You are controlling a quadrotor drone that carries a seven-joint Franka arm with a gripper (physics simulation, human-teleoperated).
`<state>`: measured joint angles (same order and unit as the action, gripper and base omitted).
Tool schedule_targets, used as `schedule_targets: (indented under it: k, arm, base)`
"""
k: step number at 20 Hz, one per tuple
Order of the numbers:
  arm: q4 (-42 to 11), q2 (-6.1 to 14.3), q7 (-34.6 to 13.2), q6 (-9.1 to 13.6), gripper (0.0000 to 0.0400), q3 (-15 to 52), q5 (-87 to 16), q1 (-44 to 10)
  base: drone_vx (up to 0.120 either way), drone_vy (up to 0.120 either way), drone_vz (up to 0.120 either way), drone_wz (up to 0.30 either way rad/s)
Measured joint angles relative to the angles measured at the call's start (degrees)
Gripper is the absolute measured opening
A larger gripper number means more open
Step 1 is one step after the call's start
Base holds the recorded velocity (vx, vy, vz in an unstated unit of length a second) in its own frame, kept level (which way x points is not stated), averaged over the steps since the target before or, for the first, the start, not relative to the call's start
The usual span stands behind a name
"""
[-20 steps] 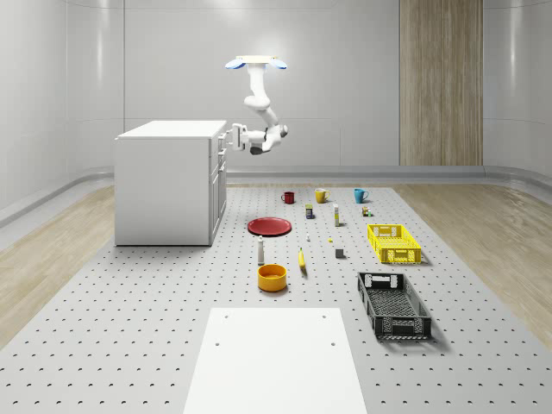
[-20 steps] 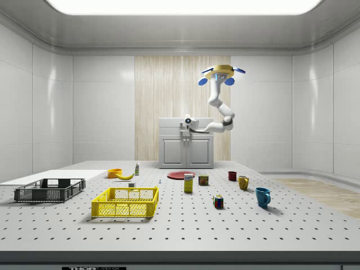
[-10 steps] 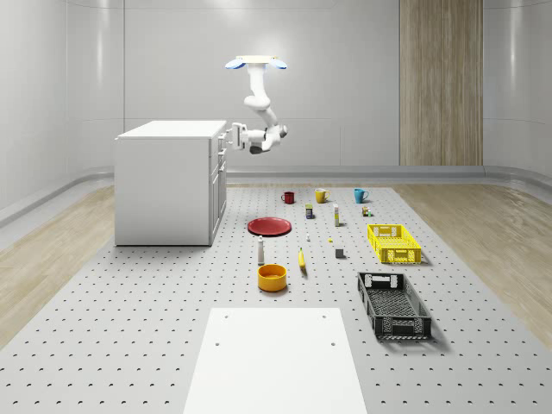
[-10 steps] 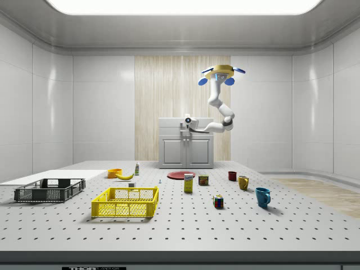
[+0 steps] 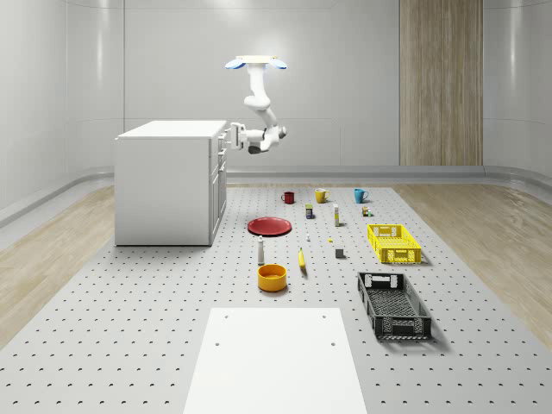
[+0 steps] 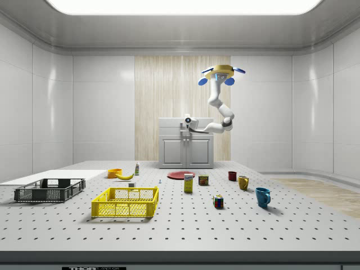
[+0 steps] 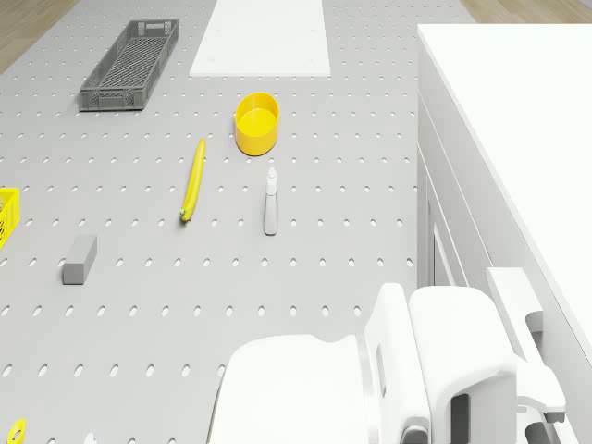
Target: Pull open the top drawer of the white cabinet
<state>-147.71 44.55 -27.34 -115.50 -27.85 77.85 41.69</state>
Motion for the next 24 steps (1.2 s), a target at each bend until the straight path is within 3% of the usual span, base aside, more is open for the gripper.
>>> schedule_targets:
  k: [24]
  arm:
    - [0.4,-2.3,1.1,1.2,0.0311,3.9,3.5,-2.8]
  base:
    - [0.000,0.000,0.000,0.000]
